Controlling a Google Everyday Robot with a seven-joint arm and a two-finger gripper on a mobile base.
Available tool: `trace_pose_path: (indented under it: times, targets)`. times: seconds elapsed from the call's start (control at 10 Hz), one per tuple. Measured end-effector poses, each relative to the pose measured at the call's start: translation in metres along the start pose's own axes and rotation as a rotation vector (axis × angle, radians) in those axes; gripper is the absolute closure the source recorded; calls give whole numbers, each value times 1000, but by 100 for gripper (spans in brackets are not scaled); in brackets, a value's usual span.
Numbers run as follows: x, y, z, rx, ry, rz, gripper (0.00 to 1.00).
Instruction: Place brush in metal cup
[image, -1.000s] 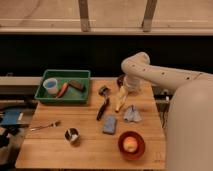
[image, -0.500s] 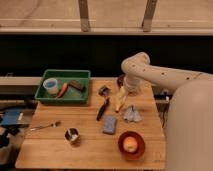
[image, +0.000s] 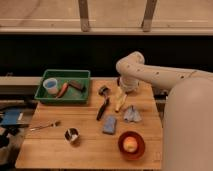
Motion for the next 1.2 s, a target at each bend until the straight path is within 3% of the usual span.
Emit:
trace_pose_path:
  times: [0.3,0.5,0.7,0.9,1.1,1.2]
  targets:
    - [-25,51,2,15,13,-138,20]
    - [-44,89,11,2,24,-245,20]
    - [-56,108,15,-106,9,-331,20]
    - [-61,110,15,-254,-10,-375,20]
    - [-64,115,14,-313,-20,-395,20]
    - [-64,115,14,-315,-20,-398,20]
